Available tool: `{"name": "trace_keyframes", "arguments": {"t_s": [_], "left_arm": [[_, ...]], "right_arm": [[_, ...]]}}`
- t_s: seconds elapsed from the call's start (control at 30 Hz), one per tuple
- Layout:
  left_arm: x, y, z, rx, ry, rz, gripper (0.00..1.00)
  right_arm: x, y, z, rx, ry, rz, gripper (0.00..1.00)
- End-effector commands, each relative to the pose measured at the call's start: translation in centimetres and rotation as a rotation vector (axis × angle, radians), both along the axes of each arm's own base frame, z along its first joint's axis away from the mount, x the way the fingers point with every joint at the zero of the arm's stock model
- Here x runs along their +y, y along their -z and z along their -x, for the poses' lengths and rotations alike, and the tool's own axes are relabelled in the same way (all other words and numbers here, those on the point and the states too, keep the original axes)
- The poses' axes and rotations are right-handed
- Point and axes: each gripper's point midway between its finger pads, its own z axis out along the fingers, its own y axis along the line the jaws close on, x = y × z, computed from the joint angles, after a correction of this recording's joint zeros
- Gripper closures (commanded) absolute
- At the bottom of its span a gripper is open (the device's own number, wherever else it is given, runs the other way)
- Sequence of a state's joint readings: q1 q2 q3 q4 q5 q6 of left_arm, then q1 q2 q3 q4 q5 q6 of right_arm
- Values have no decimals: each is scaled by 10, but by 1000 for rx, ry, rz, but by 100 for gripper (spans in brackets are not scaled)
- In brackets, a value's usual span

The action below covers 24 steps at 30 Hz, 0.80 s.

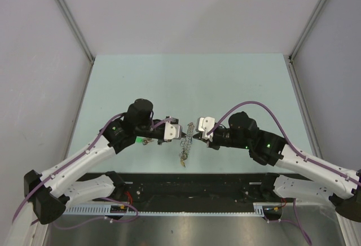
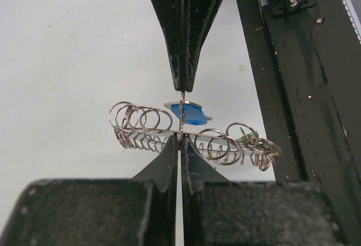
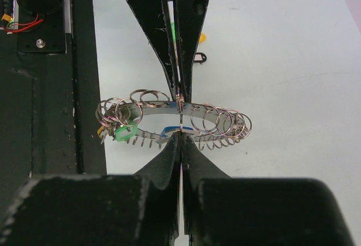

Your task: Put the keys on the keyring

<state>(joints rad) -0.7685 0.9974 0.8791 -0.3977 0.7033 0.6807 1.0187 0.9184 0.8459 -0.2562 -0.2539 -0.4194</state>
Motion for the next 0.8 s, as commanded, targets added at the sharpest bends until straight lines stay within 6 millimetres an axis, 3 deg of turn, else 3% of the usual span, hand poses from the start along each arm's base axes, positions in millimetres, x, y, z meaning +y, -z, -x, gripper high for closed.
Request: {"name": "trace_keyframes", "arguments": {"t_s": [0.0, 0.77], "left_arm": [[-8, -15, 3, -34, 46, 51, 100], [-11, -16, 13, -9, 100, 61, 100]], "right_arm": [[7, -33, -1, -42, -14, -83, 100], [16, -37, -2, -39, -26, -110, 100]]}}
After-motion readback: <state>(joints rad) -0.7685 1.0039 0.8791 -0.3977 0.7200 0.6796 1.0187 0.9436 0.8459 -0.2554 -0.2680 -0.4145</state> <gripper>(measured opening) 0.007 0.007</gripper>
